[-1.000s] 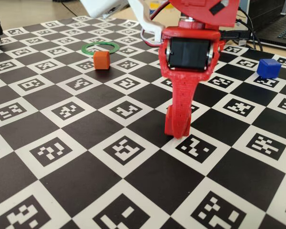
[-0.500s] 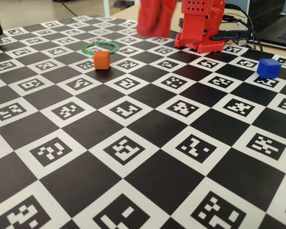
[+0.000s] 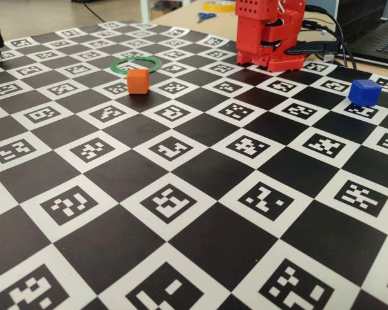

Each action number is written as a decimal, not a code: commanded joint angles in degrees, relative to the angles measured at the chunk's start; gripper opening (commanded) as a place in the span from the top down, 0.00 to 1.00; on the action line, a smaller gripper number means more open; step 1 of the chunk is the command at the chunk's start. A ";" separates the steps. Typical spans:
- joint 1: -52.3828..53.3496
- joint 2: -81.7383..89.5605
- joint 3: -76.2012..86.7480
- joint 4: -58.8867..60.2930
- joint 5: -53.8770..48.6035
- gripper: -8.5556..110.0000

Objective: Grab the red cube then put it in the green circle then put the blue cube on top and finally the orange cube on top

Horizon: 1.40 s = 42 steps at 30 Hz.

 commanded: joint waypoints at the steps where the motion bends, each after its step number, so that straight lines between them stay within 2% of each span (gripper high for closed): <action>1: 9.23 4.57 0.35 0.88 -6.06 0.86; 8: 18.81 4.66 5.10 2.72 -12.83 0.86; 15: 22.68 3.25 9.58 3.16 -16.96 0.86; 25: 25.05 0.26 22.94 -13.45 -19.60 0.86; 42: 26.72 -6.33 30.32 -23.64 -23.38 0.86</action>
